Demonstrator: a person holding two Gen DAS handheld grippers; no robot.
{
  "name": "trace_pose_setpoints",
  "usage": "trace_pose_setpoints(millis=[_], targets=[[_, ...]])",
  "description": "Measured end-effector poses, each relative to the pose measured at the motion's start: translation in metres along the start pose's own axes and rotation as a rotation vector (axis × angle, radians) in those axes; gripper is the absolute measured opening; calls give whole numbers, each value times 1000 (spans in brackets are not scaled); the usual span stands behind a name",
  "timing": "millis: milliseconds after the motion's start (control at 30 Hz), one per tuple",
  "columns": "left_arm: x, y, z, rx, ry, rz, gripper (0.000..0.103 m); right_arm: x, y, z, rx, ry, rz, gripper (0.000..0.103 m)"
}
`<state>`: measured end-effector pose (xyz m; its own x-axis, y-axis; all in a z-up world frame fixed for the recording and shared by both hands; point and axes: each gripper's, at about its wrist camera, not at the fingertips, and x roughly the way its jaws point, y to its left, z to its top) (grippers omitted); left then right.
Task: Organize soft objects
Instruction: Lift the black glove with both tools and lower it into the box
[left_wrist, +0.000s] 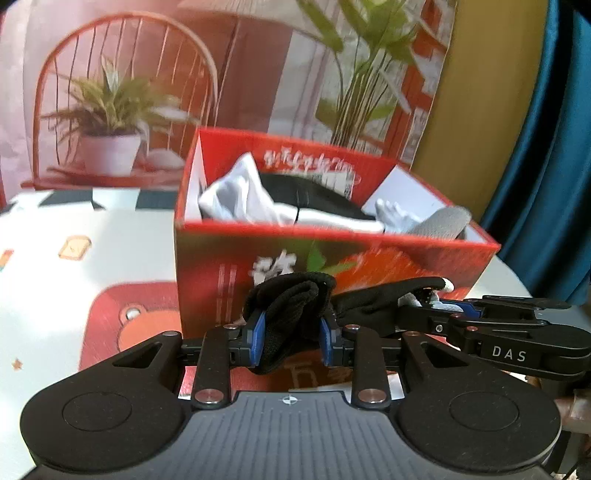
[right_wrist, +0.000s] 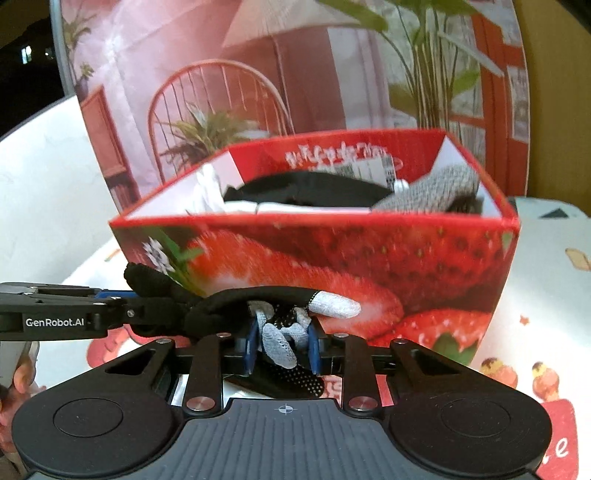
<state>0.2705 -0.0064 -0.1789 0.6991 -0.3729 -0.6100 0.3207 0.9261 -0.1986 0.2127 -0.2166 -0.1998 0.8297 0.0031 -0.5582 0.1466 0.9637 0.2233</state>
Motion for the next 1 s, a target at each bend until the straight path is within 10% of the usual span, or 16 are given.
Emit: trace_pose_setpoints(millis=[567,1000], targets=[[-62,-24,39,15,-197,-18,32,-57,11,57,-47,-176,48,25],[-33,-20,78,21,-218,-30,32,-42,1,110,-92,-210,16,25]])
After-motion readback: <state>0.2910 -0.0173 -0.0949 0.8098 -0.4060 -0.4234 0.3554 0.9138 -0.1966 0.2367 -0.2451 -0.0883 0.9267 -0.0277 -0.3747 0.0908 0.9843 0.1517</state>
